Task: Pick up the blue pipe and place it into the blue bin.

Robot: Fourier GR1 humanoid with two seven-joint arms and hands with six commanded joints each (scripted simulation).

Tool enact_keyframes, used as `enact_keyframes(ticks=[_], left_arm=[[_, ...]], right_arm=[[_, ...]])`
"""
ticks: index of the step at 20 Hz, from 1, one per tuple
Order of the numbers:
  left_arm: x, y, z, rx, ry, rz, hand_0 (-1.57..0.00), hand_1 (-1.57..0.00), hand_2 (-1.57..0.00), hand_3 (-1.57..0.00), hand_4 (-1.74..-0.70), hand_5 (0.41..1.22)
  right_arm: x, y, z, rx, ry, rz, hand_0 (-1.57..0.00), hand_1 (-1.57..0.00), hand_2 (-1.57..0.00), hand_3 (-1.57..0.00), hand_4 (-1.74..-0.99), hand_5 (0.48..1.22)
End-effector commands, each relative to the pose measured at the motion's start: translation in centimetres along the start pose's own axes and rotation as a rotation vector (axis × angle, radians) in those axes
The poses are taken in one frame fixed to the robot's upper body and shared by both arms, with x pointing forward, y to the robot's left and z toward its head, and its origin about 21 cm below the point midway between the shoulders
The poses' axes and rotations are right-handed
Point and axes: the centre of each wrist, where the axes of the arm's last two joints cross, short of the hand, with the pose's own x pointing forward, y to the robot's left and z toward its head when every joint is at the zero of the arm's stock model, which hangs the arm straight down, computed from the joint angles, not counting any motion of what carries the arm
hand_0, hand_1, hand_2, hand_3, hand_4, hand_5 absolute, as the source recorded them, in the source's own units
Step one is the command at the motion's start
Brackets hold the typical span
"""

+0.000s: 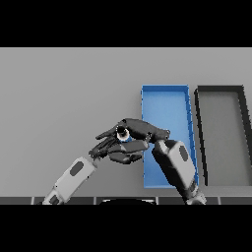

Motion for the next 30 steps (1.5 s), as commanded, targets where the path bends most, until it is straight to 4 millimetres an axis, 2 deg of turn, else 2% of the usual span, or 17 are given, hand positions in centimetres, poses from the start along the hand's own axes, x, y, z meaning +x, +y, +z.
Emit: enact_keyframes(ticks=[1, 5, 9, 10, 12, 14, 16, 19, 22, 26, 30], left_arm=[[0.0, 0.0, 0.3, 0.0, -0.004, 0.002, 0.0, 0.0, 0.0, 0.0, -0.87, 0.535], [0.0, 0.1, 0.3, 0.001, 0.009, 0.011, 0.0, 0.0, 0.0, 0.0, -0.87, 0.509], [0.0, 0.0, 0.5, -0.012, -0.005, 0.001, 0.0, 0.0, 0.0, 0.0, -0.87, 0.486], [-0.2, 0.5, 0.8, -0.009, -0.004, -0.004, 0.0, 0.0, 0.0, 0.0, -0.87, 0.485], [-0.2, 0.2, 0.5, -0.006, 0.009, 0.003, 0.0, 0.0, 0.0, 0.0, -0.86, 0.483], [0.2, 0.4, 0.8, 0.002, 0.011, -0.004, 0.0, 0.0, 0.0, 0.0, -0.86, 0.484], [0.2, 0.3, 1.0, 0.004, 0.014, -0.014, 0.0, 0.0, 0.0, 0.0, -0.84, 0.481], [0.0, 0.4, 0.9, 0.022, 0.026, -0.028, 0.0, 0.0, 0.0, 0.0, -0.83, 0.47], [-0.1, 0.6, 0.9, 0.029, 0.036, -0.029, 0.0, 0.0, 0.0, 0.0, -0.83, 0.463], [-0.1, 1.0, 1.5, 0.034, 0.028, -0.034, 0.0, 0.0, 0.0, 0.0, -0.83, 0.463], [-0.1, 0.7, 1.2, 0.02, 0.039, -0.036, 0.0, 0.0, 0.0, 0.0, -0.83, 0.469]], right_arm=[[0.5, -0.3, -0.2, -0.009, 0.004, -0.038, -1.57, -1.57, -1.57, -1.57, -1.494, 1.221], [4.4, -1.6, -0.8, -0.023, -0.028, -0.043, -1.57, -1.57, -1.57, -1.57, -1.492, 1.221], [9.6, -3.3, -1.4, -0.027, -0.133, 0.077, -1.57, -1.57, -1.57, -1.57, -1.495, 1.221], [10.4, -4.0, -1.7, -0.063, -0.151, 0.083, -1.57, -1.57, -1.57, -1.57, -1.496, 1.221], [12.0, -5.7, -1.6, -0.156, -0.175, 0.097, -1.57, -1.57, -1.57, -1.57, -1.496, 1.221], [12.4, -7.5, -1.0, -0.269, -0.162, 0.135, -1.57, -1.57, -1.57, -1.57, -1.498, 1.221], [12.4, -9.8, -0.1, -0.38, -0.105, 0.16, -1.57, -1.57, -1.57, -1.57, -1.498, 1.221], [11.0, -12.9, 2.8, -0.528, -0.014, 0.129, -1.57, -1.57, -1.57, -1.57, -1.499, 1.221], [7.9, -15.1, 5.8, -0.681, 0.088, 0.056, -1.57, -1.57, -1.57, -1.57, -1.499, 1.221], [3.8, -15.6, 9.0, -0.785, 0.201, -0.035, -1.57, -1.57, -1.57, -1.57, -1.499, 1.221], [-0.5, -14.6, 12.3, -0.913, 0.374, -0.13, -1.57, -1.57, -1.57, -1.57, -1.499, 1.221]])
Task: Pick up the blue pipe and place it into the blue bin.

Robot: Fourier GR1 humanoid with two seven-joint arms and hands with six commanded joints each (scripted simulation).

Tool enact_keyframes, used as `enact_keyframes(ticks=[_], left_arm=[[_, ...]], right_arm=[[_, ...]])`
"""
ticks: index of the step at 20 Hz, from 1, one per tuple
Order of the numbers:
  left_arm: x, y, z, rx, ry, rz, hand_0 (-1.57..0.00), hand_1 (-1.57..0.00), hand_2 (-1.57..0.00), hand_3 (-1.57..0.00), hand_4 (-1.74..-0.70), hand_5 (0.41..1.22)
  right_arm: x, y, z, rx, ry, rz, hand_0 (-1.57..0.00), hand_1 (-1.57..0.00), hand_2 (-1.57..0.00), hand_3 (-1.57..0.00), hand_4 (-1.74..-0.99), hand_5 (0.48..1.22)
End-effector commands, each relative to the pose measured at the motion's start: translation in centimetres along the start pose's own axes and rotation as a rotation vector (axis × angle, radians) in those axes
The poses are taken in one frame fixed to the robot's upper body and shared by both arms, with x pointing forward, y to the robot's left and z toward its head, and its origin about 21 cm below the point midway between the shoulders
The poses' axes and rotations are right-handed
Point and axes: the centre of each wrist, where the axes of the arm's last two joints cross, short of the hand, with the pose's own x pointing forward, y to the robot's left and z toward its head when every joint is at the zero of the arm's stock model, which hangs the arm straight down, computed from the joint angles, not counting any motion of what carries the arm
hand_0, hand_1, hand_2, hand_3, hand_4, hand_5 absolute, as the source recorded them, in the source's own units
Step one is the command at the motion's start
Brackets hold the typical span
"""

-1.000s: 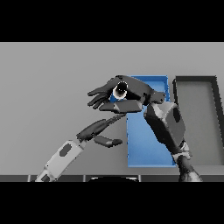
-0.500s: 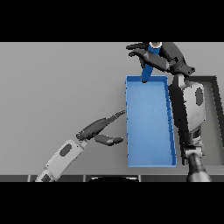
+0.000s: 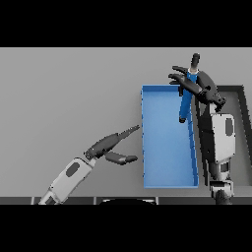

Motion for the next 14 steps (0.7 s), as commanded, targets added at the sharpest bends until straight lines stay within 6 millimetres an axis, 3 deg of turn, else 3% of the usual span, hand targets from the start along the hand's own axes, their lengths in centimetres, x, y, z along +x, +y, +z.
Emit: enact_keyframes(ticks=[1, 2, 4, 5, 8, 10, 11, 12, 14], left_arm=[[0.3, 0.0, 0.0, 0.006, -0.004, 0.0, 0.0, 0.0, 0.0, 0.0, -0.83, 0.47], [0.1, 0.0, 0.2, 0.004, -0.012, 0.0, 0.0, 0.0, 0.0, 0.0, -0.83, 0.47], [0.3, 0.0, 0.4, -0.001, -0.015, 0.002, 0.0, 0.0, 0.0, 0.0, -0.83, 0.47], [0.4, 0.1, 0.2, -0.002, -0.01, 0.002, 0.0, 0.0, 0.0, 0.0, -0.83, 0.471], [0.4, -0.1, 0.0, -0.004, 0.007, 0.0, 0.0, 0.0, 0.0, 0.0, -0.83, 0.475], [0.4, -0.3, 0.3, 0.001, -0.009, 0.001, 0.0, 0.0, 0.0, 0.0, -0.83, 0.474], [0.6, -0.3, 0.3, 0.005, -0.011, 0.004, 0.0, 0.0, 0.0, 0.0, -0.83, 0.474], [0.5, -0.4, 0.3, 0.005, -0.007, 0.0, 0.0, 0.0, 0.0, 0.0, -0.83, 0.476], [0.5, -0.7, 0.4, 0.0, -0.007, 0.0, 0.0, 0.0, 0.0, 0.0, -0.83, 0.476]], right_arm=[[-1.1, -0.2, 0.1, -0.039, 0.038, -0.006, -1.57, -1.57, -1.57, -1.57, -1.499, 1.221], [-1.9, -0.4, 0.2, -0.069, 0.08, 0.002, -1.57, -1.57, -1.57, -1.57, -1.499, 1.221], [-3.7, -0.6, 0.4, -0.089, 0.148, 0.018, -1.57, -1.57, -1.57, -1.08, -1.586, 1.221], [-4.7, -0.5, 0.7, -0.082, 0.187, 0.034, -1.57, -1.57, -1.57, -1.18, -1.569, 1.221], [-7.2, -0.2, 1.2, -0.091, 0.297, 0.07, -1.57, -1.57, -1.57, -0.69, -1.653, 1.205], [-8.6, -0.3, 1.3, -0.127, 0.392, 0.074, -1.57, -1.57, -1.57, -1.01, -1.583, 1.199], [-9.3, -0.2, 1.3, -0.141, 0.439, 0.033, -1.46, -1.38, -1.33, -0.81, -1.534, 1.19], [-9.8, 0.0, 1.2, -0.131, 0.485, 0.009, -1.17, -1.11, -1.07, -0.65, -1.477, 1.178], [-9.7, 0.0, 1.0, -0.131, 0.547, -0.022, -0.75, -0.71, -0.68, -0.41, -1.344, 1.172]])
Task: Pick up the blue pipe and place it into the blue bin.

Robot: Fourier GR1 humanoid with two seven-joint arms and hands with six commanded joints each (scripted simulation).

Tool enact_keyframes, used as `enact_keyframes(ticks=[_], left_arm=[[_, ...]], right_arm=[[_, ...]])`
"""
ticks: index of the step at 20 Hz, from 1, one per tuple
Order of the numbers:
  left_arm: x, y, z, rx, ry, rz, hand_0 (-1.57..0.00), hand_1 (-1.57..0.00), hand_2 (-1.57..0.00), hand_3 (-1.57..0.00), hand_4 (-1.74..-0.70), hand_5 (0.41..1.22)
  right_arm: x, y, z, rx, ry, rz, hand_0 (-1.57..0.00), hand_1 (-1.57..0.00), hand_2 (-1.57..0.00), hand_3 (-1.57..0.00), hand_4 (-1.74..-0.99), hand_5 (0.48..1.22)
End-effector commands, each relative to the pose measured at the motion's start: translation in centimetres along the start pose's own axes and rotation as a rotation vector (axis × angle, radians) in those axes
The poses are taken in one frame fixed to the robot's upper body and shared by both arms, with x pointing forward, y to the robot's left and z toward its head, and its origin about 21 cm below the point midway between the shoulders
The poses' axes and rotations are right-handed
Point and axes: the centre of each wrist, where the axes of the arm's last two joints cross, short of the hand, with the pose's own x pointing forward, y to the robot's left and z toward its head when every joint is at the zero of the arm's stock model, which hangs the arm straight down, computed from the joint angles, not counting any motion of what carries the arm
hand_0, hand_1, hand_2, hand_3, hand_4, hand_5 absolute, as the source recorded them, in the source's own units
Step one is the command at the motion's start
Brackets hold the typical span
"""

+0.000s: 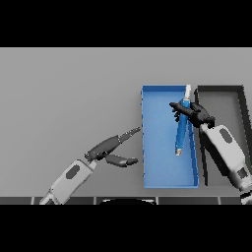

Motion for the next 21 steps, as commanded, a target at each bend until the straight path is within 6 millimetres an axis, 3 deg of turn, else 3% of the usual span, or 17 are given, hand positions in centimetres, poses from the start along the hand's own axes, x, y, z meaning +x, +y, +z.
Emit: enact_keyframes(ticks=[1, 5, 11, 17, 21], left_arm=[[-0.3, 0.2, 0.1, 0.003, 0.007, 0.001, 0.0, 0.0, 0.0, 0.0, -0.83, 0.476], [0.0, 0.9, -0.1, 0.008, 0.0, 0.001, 0.0, 0.0, 0.0, 0.0, -0.83, 0.477], [0.1, 0.2, -0.1, 0.002, 0.01, 0.006, 0.0, 0.0, 0.0, 0.0, -0.83, 0.471], [0.0, 0.1, 0.1, 0.005, -0.002, -0.003, 0.0, 0.0, 0.0, 0.0, -0.83, 0.471], [-0.2, 0.4, -0.1, 0.011, 0.011, -0.011, 0.0, 0.0, 0.0, 0.0, -0.83, 0.474]], right_arm=[[0.2, 0.3, 0.1, 0.006, 0.025, 0.003, -0.6, -0.57, -0.55, -0.33, -1.302, 1.182], [0.4, 1.1, 1.4, 0.044, 0.013, 0.256, -0.25, -0.23, -0.22, -0.13, -1.204, 1.002], [0.5, 1.7, 1.4, 0.026, 0.007, 0.321, -0.08, -0.06, -0.06, -0.03, -1.196, 0.838], [0.6, 1.6, 1.7, 0.021, -0.013, 0.331, -0.02, -0.01, -0.01, -0.01, -1.186, 0.774], [0.1, 2.0, 1.2, 0.033, -0.01, 0.344, -0.02, -0.01, -0.01, -0.01, -1.186, 0.769]])
